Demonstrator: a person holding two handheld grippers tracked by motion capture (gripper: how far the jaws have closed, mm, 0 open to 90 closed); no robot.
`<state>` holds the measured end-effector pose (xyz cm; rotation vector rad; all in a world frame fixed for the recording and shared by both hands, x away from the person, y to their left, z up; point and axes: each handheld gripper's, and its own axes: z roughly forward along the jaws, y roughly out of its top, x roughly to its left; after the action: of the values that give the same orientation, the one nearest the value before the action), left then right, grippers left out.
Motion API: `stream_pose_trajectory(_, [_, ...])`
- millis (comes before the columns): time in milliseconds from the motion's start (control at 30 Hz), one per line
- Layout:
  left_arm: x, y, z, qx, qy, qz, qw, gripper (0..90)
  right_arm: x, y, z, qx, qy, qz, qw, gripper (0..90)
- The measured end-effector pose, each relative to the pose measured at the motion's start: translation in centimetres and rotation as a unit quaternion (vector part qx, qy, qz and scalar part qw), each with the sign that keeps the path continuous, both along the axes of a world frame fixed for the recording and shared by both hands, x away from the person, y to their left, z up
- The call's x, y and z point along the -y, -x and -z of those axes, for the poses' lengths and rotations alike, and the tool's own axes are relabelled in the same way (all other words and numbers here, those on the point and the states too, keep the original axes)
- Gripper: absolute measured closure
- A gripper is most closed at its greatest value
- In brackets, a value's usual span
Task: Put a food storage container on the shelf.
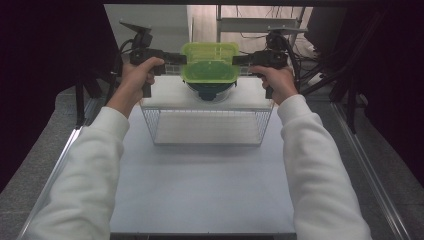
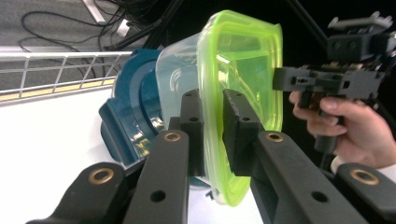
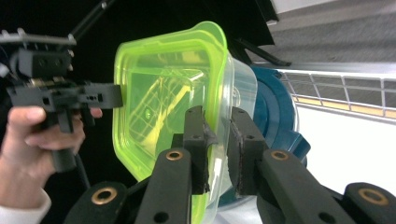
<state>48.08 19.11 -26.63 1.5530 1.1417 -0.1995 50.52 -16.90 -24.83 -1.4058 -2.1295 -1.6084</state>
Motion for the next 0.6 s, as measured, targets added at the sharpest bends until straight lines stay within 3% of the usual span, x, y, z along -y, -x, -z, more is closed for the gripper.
stream_pose_trajectory(167, [-0.2, -1.2, 0.6, -0.021, 0.021, -0.004, 0.9995, 77.2, 0.3, -1.4, 0.7, -0.035, -0.030, 0.006, 0.9989, 76.8])
stream_pose_trajectory(433, [-0.4, -2.5, 1.8, -0.046, 0.055, -0.006, 0.9974, 74.1, 0.1, -2.5, 1.4, -0.068, -0.036, 0.019, 0.9968, 73.1])
stream_pose_trajectory(600, [-0.3, -2.6, 2.1, -0.048, 0.062, -0.003, 0.9969, 73.8, 0.5, -2.4, 1.4, -0.086, -0.043, 0.016, 0.9952, 73.2])
